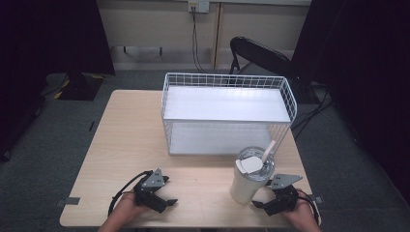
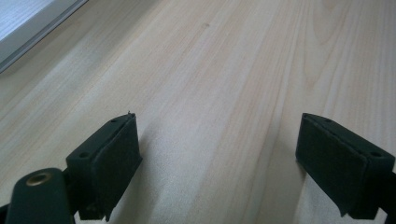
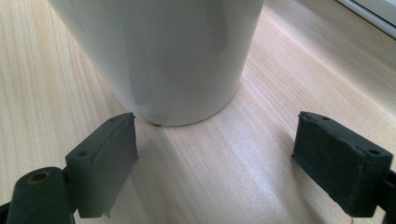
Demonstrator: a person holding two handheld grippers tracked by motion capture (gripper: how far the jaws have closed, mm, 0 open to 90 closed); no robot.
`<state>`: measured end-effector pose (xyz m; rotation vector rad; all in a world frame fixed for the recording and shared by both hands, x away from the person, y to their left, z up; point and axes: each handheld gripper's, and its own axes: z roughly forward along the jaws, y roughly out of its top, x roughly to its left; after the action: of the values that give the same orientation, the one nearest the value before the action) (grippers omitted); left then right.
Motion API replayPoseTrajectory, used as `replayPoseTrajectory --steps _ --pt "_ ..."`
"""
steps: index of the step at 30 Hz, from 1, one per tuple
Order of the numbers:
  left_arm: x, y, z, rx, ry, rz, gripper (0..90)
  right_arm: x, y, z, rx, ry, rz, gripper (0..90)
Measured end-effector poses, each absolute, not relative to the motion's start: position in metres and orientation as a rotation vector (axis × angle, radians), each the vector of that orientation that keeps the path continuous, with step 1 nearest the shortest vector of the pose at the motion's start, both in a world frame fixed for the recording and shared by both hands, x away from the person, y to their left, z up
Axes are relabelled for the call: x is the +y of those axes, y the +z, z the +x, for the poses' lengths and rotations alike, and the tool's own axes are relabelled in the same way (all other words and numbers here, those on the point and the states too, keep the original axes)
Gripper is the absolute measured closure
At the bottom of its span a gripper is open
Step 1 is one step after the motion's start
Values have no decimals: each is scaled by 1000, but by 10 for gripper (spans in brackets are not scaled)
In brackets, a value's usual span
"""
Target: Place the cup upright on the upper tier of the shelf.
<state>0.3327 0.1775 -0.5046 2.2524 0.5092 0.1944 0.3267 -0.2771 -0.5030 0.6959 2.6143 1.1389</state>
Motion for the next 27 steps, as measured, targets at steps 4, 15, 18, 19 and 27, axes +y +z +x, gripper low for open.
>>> replayPoseTrajectory --steps 4,15,18,19,27 --pt "177 -505 333 511 196 2250 130 -277 -503 326 2610 1139 707 131" --pt "178 -505 333 509 195 2252 130 -277 -502 323 2608 1149 728 146" --pt "178 -505 333 509 194 2252 130 -279 -500 323 2624 1192 752 176" --pt "178 -505 333 510 194 2252 130 -280 -498 323 2620 1204 761 169" --pt "178 -505 333 510 195 2252 130 -280 -482 319 2545 1357 765 155"
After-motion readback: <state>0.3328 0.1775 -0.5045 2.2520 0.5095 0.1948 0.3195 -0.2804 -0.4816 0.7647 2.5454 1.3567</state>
